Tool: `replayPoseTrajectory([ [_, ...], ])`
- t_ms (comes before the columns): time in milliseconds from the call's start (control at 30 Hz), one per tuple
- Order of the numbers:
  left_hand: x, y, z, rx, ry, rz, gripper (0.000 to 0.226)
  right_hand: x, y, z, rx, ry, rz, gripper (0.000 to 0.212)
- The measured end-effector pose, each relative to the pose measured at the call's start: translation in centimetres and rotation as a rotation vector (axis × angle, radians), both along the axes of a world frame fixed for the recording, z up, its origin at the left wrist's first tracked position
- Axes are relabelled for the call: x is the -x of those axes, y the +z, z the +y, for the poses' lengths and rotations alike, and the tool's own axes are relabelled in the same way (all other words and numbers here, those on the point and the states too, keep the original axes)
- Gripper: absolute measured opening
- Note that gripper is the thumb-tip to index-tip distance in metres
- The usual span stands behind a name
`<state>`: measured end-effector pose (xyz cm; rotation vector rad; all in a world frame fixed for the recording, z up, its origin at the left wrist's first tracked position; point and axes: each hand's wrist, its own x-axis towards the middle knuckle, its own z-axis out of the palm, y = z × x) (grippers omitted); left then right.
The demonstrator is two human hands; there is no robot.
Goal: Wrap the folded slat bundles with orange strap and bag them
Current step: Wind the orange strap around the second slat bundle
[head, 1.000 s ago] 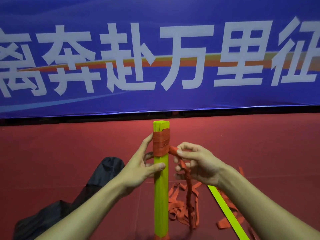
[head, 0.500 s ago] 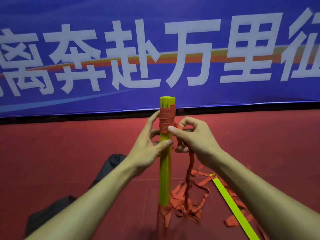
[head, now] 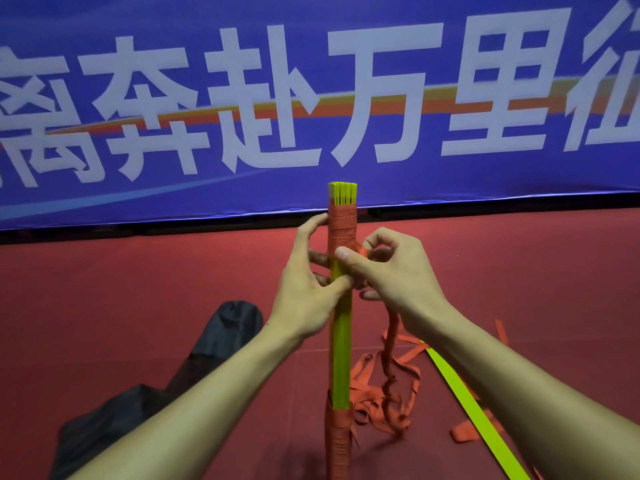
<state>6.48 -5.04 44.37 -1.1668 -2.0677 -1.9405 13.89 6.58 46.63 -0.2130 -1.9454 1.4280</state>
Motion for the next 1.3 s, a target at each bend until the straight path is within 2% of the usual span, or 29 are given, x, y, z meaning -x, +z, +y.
replayPoseTrajectory([
  [167,0.1,-0.3,0.4,0.015,0.059,0.020,0.079,-0.4,-0.4,0.2,-0.096,-0.113,-0.010,0.043],
  [367,-1.2,0.7,0.6,0.059,0.052,0.046,0.079,-1.1,0.2,-0.2,-0.113,-0.129,0.041,0.049],
  [600,-1.1,1.8,-1.0,0.104,-0.254,-0.154,0.089,-1.4,-0.2,0.9,-0.051,-0.076,0.061,0.047],
  [767,-1.5,0.6,-1.1,0.098,-0.207,-0.202,0.099,-1.5,-0.9,0.9,0.024,0.011,0.040,0.038],
  [1100,-0.9,-1.1,-0.5,0.035,-0.137,-0.230,0.091,-0.8,-1.8,1.4,-0.057,-0.011,-0.031,0.039],
  [1200,-0.8,-1.3,-0.4,0.006,-0.194,-0.287,0.073,-0.4,-2.0,1.3,-0.063,-0.009,-0.018,0.039],
  [1300,-0.5,-1.3,-0.6,-0.002,-0.296,-0.327,0.072,-0.3,-2.0,1.0,-0.062,-0.001,0.000,0.038],
])
